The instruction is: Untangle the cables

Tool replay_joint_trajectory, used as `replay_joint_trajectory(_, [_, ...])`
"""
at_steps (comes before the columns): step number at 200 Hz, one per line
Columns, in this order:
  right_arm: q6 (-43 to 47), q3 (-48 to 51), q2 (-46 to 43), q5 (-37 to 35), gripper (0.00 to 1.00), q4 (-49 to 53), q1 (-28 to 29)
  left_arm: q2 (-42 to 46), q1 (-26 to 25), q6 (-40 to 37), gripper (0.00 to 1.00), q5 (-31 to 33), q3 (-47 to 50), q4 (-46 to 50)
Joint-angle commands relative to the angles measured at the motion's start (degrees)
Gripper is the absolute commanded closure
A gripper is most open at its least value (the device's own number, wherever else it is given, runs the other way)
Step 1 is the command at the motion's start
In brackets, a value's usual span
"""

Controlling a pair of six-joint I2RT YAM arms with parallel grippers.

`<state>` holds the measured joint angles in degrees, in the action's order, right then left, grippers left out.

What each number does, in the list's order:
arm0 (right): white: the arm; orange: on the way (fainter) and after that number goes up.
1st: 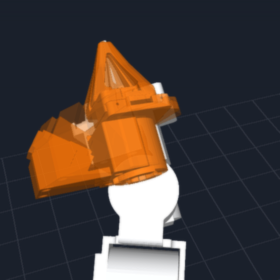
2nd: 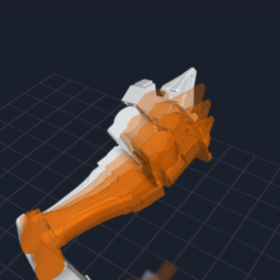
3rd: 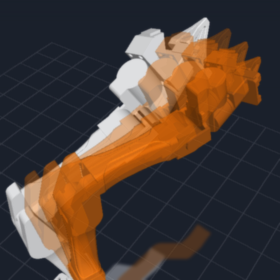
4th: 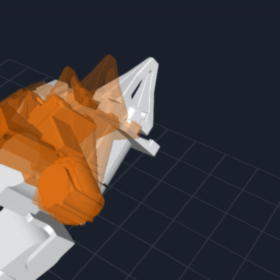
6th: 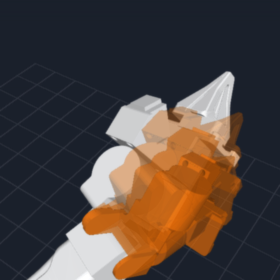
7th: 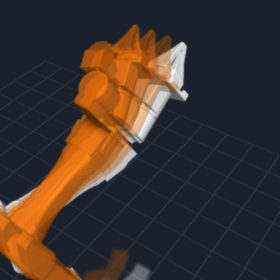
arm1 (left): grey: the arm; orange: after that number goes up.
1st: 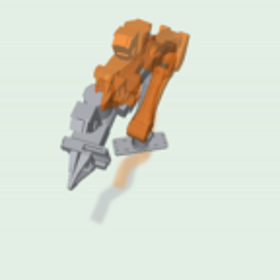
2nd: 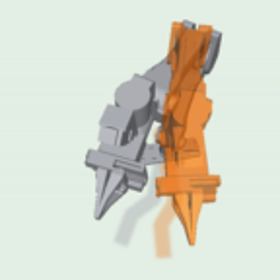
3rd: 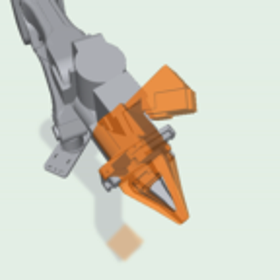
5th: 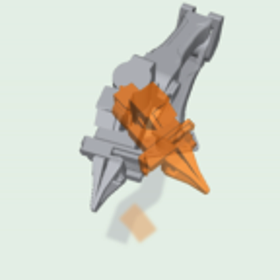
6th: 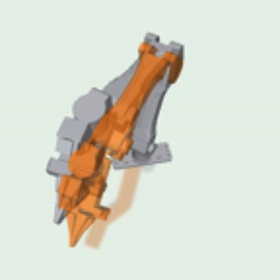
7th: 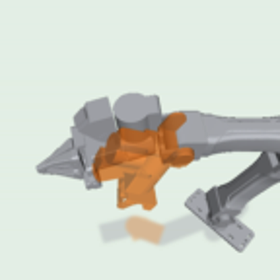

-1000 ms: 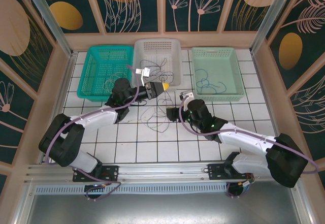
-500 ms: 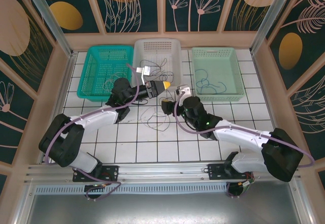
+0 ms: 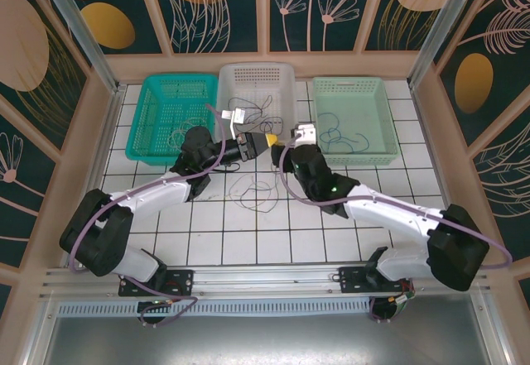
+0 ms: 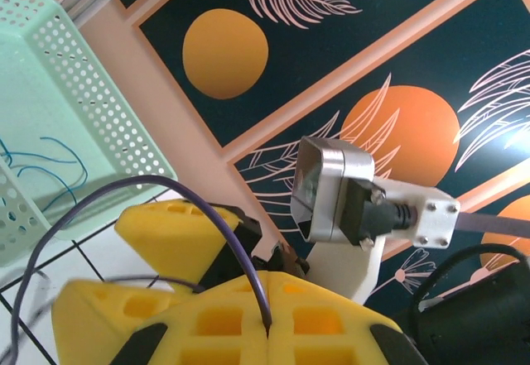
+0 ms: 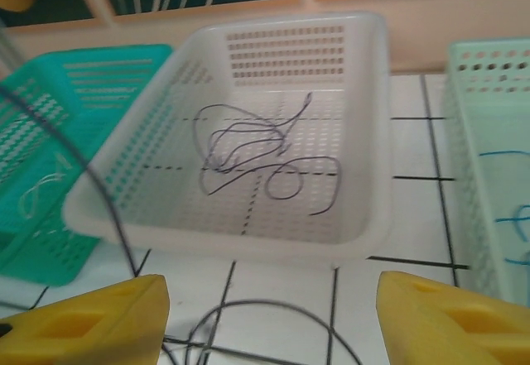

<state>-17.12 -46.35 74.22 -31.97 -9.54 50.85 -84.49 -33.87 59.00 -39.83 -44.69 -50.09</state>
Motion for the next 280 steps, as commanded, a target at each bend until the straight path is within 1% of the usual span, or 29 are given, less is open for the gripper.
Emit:
replay_joint_trajectory(1, [-2.7, -3.4, 0.8, -11.5, 0.32, 8.5, 0.9, 1.9, -0.4, -0.6, 1.00, 0.5, -0.8, -0.7])
replay_joint_trajectory(37, [-6.2, -3.0, -1.6, -18.7, 0.31, 13.0, 1.1, 2.2, -0.4, -0.7, 1.00, 1.6, 0.3, -0.1])
replay_joint_trajectory(50, [-7.5, -3.1, -1.9, -21.3, 0.29, 14.9, 1.1, 2.2, -0.4, -0.5, 1.00, 1.4, 0.2, -0.4])
replay_joint_trajectory(93, [-12.3, -4.8, -1.9, -26.6, 0.29, 21.4, 0.8, 3.1, -0.4, -1.1, 1.00, 1.5, 0.4, 0.9])
replay_joint_trajectory(110, [-14.9, -5.3, -2.3, -28.8, 0.29, 25.7, 0.7, 4.3, -0.4, -2.2, 1.00, 2.6, 1.0, 2.9])
replay_joint_trajectory(135, [-16.0, -5.0, -4.3, -29.6, 0.29, 29.3, 0.7, 5.8, -0.3, -5.3, 1.00, 6.0, 0.8, 9.9])
replay_joint_trajectory(152, [-15.9, -3.5, -6.4, -28.5, 0.28, 29.2, 0.7, 6.4, -0.3, -6.2, 1.00, 6.9, 0.8, 11.0])
replay_joint_trajectory(175, [-14.5, 1.4, -10.0, -22.2, 0.28, 24.7, 0.7, 7.1, -0.3, -6.2, 1.00, 7.9, 0.7, 10.7])
replay_joint_trajectory(188, [-16.2, 4.2, -11.5, -19.6, 0.29, 23.7, 0.7, 7.8, -0.1, -6.0, 1.00, 8.6, 0.8, 9.9])
replay_joint_trajectory(217, [-22.2, 8.1, -13.2, -16.8, 0.31, 25.3, 0.7, 10.2, -0.1, -5.0, 1.00, 9.5, 0.3, 6.8])
replay_joint_trajectory(243, [-22.8, 10.4, -13.1, -12.6, 0.32, 22.8, 0.9, 10.5, -0.1, -3.6, 1.00, 7.0, -2.5, 4.6])
replay_joint_trajectory(261, [-24.3, 11.0, -12.3, -11.9, 0.33, 22.6, 1.1, 10.9, -0.1, -3.3, 1.00, 5.8, -3.6, 4.6])
replay_joint_trajectory(280, [-22.8, 11.2, -11.8, -11.0, 0.29, 20.0, 1.7, 11.3, -0.1, -3.0, 1.00, 5.5, -3.5, 4.8])
